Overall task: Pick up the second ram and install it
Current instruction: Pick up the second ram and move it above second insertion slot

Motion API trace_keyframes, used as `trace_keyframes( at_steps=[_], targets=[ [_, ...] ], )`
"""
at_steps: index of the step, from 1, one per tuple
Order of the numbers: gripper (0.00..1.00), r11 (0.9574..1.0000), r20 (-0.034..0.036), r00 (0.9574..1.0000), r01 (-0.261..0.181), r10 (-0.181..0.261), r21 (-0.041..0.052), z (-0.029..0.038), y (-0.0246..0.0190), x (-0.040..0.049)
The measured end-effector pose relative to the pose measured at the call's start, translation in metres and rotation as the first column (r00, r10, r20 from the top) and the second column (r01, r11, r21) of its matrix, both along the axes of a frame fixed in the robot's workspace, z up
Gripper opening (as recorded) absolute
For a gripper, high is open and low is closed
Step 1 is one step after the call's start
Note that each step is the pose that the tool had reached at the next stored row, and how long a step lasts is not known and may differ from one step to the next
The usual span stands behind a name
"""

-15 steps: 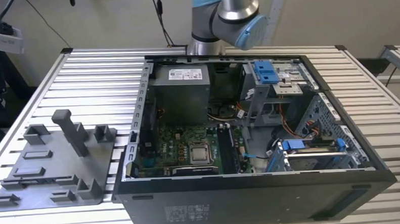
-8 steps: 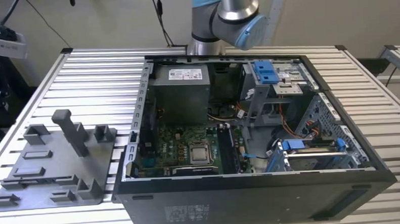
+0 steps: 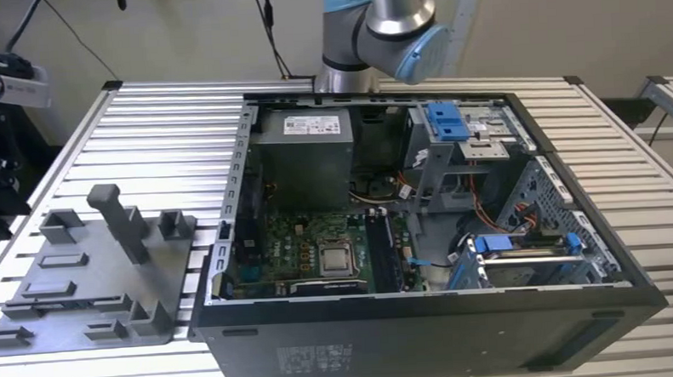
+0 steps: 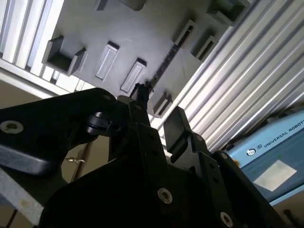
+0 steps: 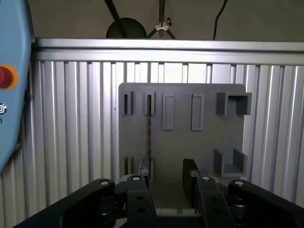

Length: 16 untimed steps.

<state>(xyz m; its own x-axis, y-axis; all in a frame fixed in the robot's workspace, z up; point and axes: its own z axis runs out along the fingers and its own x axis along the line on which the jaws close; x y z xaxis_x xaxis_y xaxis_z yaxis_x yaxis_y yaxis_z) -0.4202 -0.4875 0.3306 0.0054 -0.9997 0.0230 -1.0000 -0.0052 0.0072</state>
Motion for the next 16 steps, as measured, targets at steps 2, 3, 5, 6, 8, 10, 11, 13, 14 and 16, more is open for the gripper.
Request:
trace_keyframes(
  at_steps=[2, 3, 5, 6, 8, 10, 11, 13, 14, 16],
  targets=[
    [0.42, 1.0, 0.0001, 1.0, 0.0, 0.0, 0.0001, -0.0022, -0.0002, 0.0],
    [0.42, 1.0, -0.0004, 1.0, 0.0, 0.0, -0.0002, -0.0027, -0.0003, 0.0],
    [0.42, 1.0, -0.0007, 1.0, 0.0, 0.0, 0.0, -0.0044, -0.0004, 0.0],
    [0.42, 1.0, -0.0006, 1.0, 0.0, 0.0, 0.0, -0.0058, -0.0004, 0.0],
    [0.42, 1.0, -0.0007, 1.0, 0.0, 0.0, -0.0001, -0.0095, -0.0004, 0.0],
    [0.42, 1.0, -0.0006, 1.0, 0.0, 0.0, 0.0, -0.0131, -0.0005, 0.0],
    [0.42, 1.0, -0.0005, 1.0, 0.0, 0.0, 0.0001, -0.015, -0.0005, 0.0],
    [0.42, 1.0, -0.0005, 1.0, 0.0, 0.0, 0.0, -0.0185, -0.0005, 0.0],
    [0.42, 1.0, -0.0006, 1.0, 0.0, 0.0, -0.0001, -0.0204, -0.0005, 0.0],
    [0.42, 1.0, -0.0003, 1.0, 0.0, 0.0, 0.0, -0.0241, -0.0004, -0.0002]
  ],
)
